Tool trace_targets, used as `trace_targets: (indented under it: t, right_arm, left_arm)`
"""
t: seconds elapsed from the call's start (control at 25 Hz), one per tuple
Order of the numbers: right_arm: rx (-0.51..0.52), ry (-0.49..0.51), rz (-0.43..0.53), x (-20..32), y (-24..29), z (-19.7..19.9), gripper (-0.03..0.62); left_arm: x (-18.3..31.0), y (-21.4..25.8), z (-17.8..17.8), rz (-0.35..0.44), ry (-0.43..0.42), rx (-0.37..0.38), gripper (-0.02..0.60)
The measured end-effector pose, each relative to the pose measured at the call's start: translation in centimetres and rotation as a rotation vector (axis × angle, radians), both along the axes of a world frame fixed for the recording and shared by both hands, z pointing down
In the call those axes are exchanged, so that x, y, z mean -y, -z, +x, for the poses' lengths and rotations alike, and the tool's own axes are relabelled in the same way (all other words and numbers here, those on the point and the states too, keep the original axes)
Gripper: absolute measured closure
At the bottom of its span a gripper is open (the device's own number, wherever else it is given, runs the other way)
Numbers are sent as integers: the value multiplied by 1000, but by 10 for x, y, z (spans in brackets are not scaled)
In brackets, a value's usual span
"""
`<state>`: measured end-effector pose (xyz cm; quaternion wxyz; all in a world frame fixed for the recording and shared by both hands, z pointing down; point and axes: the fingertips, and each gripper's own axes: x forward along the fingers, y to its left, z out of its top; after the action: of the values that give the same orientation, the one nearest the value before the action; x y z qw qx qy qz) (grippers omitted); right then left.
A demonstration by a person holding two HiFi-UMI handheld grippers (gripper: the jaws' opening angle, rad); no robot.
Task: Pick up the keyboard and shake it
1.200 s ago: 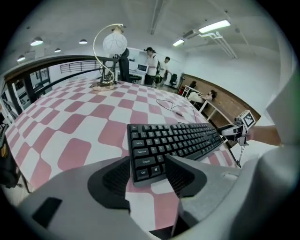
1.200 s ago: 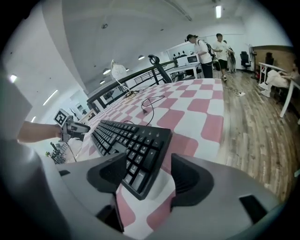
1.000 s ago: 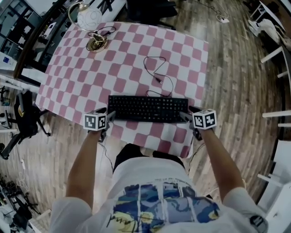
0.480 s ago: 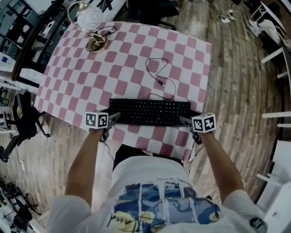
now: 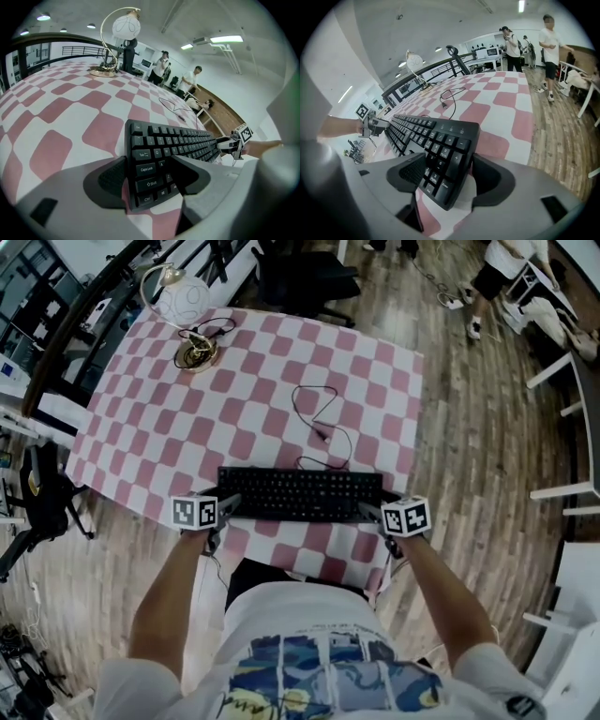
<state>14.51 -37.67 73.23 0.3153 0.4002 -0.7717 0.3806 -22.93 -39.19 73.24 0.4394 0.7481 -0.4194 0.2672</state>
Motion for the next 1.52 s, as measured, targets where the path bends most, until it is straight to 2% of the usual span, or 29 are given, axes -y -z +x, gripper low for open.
trace_targets:
  t: [0.52,0.84,1.16,1.24,1.32,1.52]
  right_arm:
    - [-31,106,193,21,47,-1,306]
    - [-2,169,335,30,93,-10,306]
    - [-35,248,511,41,153,-18,309]
    - [-48,262,565,44,169,-18,343]
    - [-51,269,615,47,185,-19,345]
    - [-58,283,692,53,221,-23,347]
  left_arm:
    - [-13,53,-6,141,84,7,301]
    - [-21,98,-16,277,147,17,301]
    - [-25,152,-22,410,175,35,302]
    - [-25,166,-24,449,183,44,304]
    - [-25,179,-24,486,193,46,305]
    - [-26,210,-27,558,204,55,305]
